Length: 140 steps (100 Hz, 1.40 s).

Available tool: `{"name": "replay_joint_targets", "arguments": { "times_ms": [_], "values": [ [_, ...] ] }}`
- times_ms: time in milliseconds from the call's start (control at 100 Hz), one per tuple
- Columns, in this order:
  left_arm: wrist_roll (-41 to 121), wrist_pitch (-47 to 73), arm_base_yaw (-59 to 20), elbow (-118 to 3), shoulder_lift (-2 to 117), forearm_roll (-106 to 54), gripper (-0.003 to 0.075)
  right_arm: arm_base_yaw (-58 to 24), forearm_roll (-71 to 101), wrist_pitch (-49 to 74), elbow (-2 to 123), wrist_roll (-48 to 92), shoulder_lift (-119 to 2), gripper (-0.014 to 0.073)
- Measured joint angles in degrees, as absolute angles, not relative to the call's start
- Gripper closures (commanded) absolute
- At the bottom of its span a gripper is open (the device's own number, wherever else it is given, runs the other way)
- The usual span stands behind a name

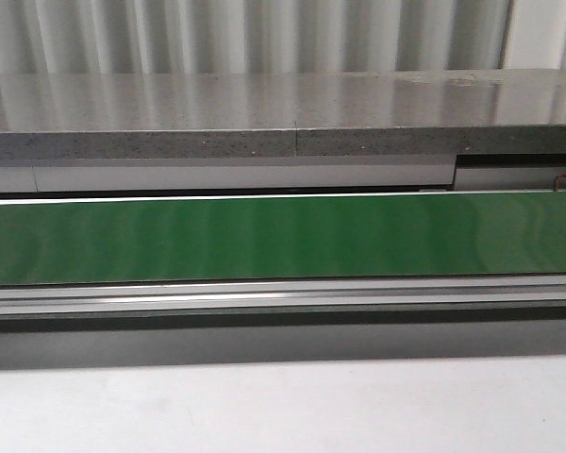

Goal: Move button from right to left

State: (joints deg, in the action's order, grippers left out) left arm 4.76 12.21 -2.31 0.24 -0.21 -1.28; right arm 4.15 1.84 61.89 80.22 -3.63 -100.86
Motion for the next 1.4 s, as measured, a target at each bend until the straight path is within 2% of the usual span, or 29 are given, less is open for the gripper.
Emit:
{"name": "replay_joint_targets", "arguments": {
  "times_ms": [110,280,330,620,720,910,1050,1100,1400],
  "values": [
    [4.8,12.2,-2.3,0.2,-0.2,-1.3,0.0741,4.2,1.8,61.5,80.0,-3.6,-103.4,0.0319],
    [4.8,12.2,-2.3,0.2,-0.2,-1.3,0.0741,4.2,1.8,61.4,80.0,-3.6,-104.3,0.0045],
    [4.8,12.2,-2.3,0.2,-0.2,-1.3,0.0741,4.2,1.8,61.3,80.0,-3.6,-104.3,0.0001],
    [4.8,12.2,-2.3,0.2,-0.2,-1.3,0.0741,3.2,3.0,60.5,80.0,-2.4,-99.1,0.0003],
    [4.8,12.2,-2.3,0.2,-0.2,-1.3,0.0741,1.1,3.1,60.9,80.0,-1.2,-96.2,0.0082],
    [4.8,12.2,-2.3,0.2,-0.2,-1.3,0.0741,-3.8,3.2,61.2,79.9,0.0,-89.2,0.0454],
    [4.8,12.2,-2.3,0.2,-0.2,-1.3,0.0741,-6.9,3.4,61.1,77.7,0.0,-83.4,0.0636],
    [4.8,12.2,-2.3,0.2,-0.2,-1.3,0.0741,-7.7,3.5,60.7,76.2,0.0,-81.1,0.0666],
    [4.8,12.2,-2.3,0.2,-0.2,-1.3,0.0741,-9.0,3.5,56.3,62.7,0.0,-65.2,0.0659]
  ]
}}
